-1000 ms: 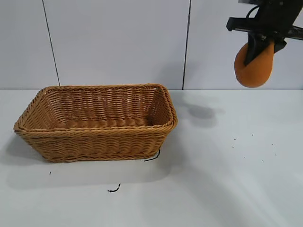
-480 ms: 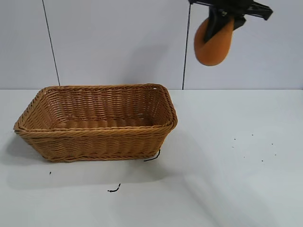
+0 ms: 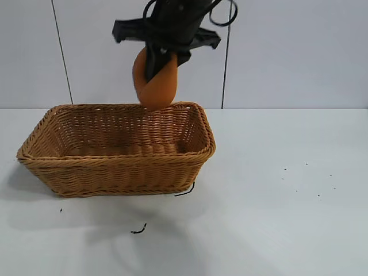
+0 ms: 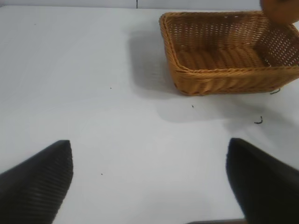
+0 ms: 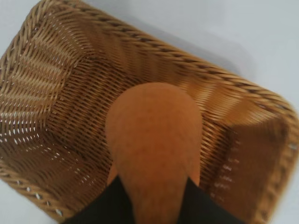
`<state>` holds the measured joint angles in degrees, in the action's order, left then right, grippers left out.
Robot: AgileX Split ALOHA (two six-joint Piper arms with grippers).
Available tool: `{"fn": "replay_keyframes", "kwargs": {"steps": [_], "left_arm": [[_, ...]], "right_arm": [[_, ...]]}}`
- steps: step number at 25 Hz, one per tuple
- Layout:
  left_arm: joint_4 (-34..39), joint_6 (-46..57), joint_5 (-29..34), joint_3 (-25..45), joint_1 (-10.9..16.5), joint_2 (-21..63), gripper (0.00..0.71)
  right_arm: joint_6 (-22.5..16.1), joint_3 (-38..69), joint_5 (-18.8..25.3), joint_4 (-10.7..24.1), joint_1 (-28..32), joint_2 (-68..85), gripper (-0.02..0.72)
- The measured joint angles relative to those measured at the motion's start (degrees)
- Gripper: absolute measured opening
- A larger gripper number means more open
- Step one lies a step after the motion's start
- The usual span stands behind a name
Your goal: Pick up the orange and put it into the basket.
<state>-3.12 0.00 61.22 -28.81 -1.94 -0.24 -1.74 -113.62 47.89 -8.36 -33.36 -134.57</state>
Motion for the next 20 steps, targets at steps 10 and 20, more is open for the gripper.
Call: {"fn": "replay_keyframes", "kwargs": {"steps": [10, 20], "left_arm": [[0.00, 0.00, 0.00, 0.00, 0.00, 0.00, 0.639], [0.00, 0.00, 0.00, 0.00, 0.00, 0.00, 0.639]], "right_arm": [[0.34, -0.11, 2.21, 0.37, 0.00, 3.41, 0.655], [-1.83, -0.11, 7.25, 6.16, 9.88, 9.00, 0.655]]}}
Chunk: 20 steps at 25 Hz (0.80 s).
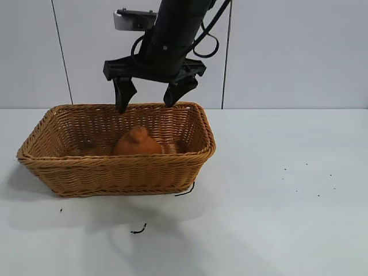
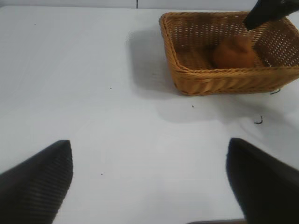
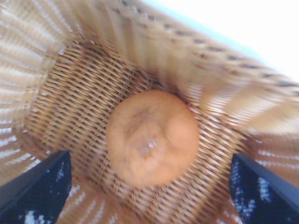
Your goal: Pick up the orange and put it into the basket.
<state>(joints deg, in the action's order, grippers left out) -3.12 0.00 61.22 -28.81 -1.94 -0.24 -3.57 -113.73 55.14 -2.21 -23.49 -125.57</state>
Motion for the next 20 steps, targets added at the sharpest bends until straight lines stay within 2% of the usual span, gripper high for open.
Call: {"fn": "replay_keyframes", "kwargs": {"steps": [10, 14, 17, 20], "left_arm": [[0.00, 0.00, 0.00, 0.00, 0.00, 0.00, 0.639], [0.00, 0.00, 0.00, 0.00, 0.00, 0.00, 0.639], [0.00, 0.00, 0.00, 0.00, 0.00, 0.00, 0.639], [0.00, 0.00, 0.00, 0.00, 0.00, 0.00, 0.639]], "right_arm": [[-0.38, 0.00, 4.12, 2.21, 17.53, 0.00, 0.655], [-0.13, 0.00, 8.93, 2.21, 19.65, 0.00, 0.655], [1.61, 0.00, 13.11, 2.21, 19.65, 0.00, 0.655], [2.68, 0.70, 14.05, 2.21, 19.65, 0.41, 0.655]]}}
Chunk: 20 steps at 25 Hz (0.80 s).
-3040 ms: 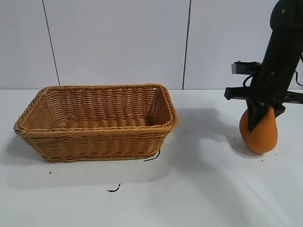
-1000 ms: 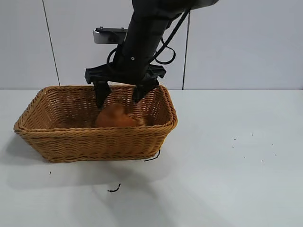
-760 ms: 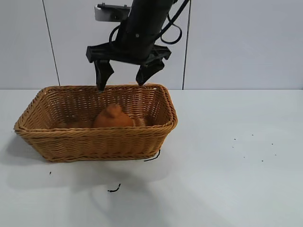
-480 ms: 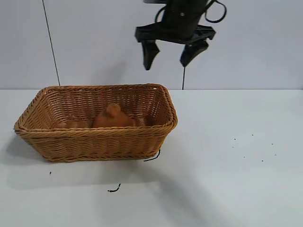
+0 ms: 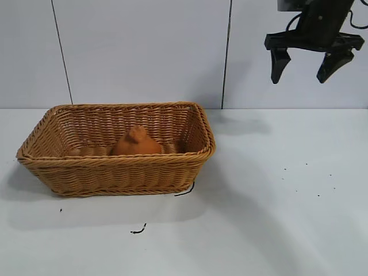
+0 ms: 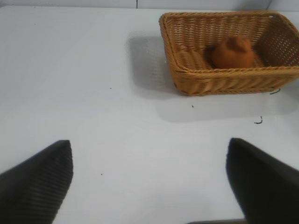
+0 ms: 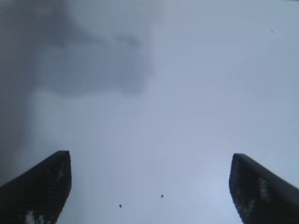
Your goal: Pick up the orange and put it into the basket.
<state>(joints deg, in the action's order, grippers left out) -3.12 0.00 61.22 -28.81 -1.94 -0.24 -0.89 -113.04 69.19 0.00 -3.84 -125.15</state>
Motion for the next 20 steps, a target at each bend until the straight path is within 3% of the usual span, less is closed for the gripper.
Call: {"fn": "replay_keyframes", "kwargs": {"steps": [7, 20], "left_arm": [[0.00, 0.00, 0.00, 0.00, 0.00, 0.00, 0.639], [0.00, 0.00, 0.10, 0.00, 0.00, 0.00, 0.639]], "right_arm": [[0.13, 13.48, 0.00, -0.55, 0.00, 6.80, 0.655], [0.13, 55.59, 0.30, -0.35, 0.00, 41.17, 0.655]]}}
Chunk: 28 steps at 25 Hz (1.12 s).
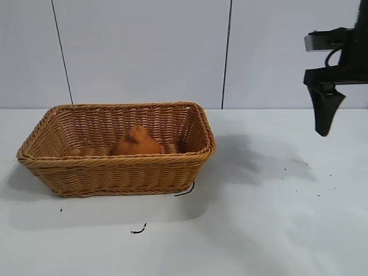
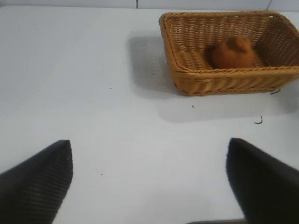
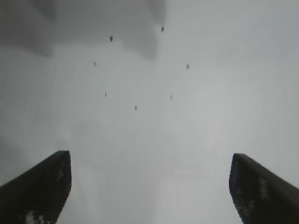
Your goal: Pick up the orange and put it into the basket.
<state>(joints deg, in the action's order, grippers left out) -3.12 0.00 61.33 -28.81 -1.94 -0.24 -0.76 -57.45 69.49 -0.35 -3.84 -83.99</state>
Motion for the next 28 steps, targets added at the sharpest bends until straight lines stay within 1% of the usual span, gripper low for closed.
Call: {"fn": "replay_keyframes", "kwargs": {"steps": [4, 6, 11, 15, 18, 23, 25, 28], "left_arm": [[-0.05, 0.00, -0.03, 0.00, 0.00, 0.00, 0.639], [-0.05, 0.00, -0.03, 0.00, 0.00, 0.00, 0.639], [-0.05, 0.00, -0.03, 0.00, 0.00, 0.00, 0.639], [-0.05, 0.00, -0.03, 0.00, 0.00, 0.00, 0.639], [-0.05, 0.00, -0.03, 0.00, 0.00, 0.00, 0.639], [-0.05, 0.00, -0.03, 0.00, 0.00, 0.00, 0.639], [-0.05, 0.00, -0.03, 0.00, 0.00, 0.00, 0.639], [-0.05, 0.00, -0.03, 0.00, 0.00, 0.00, 0.639]], "right_arm": [[0.00, 9.56, -0.06, 0.00, 0.00, 15.07, 0.655], [0.00, 13.56, -1.09, 0.00, 0.00, 22.42, 0.655], [0.23, 22.19, -7.53, 0.00, 0.00, 42.34, 0.655], [1.15, 27.84, -10.05, 0.00, 0.00, 57.56, 0.655], [1.28, 28.59, -11.02, 0.05, 0.00, 67.02, 0.655], [1.28, 28.70, -11.02, 0.05, 0.00, 80.74, 0.655], [1.33, 28.70, -10.94, 0.05, 0.00, 83.70, 0.655], [1.33, 28.87, -10.85, 0.05, 0.00, 84.18, 0.655]]}}
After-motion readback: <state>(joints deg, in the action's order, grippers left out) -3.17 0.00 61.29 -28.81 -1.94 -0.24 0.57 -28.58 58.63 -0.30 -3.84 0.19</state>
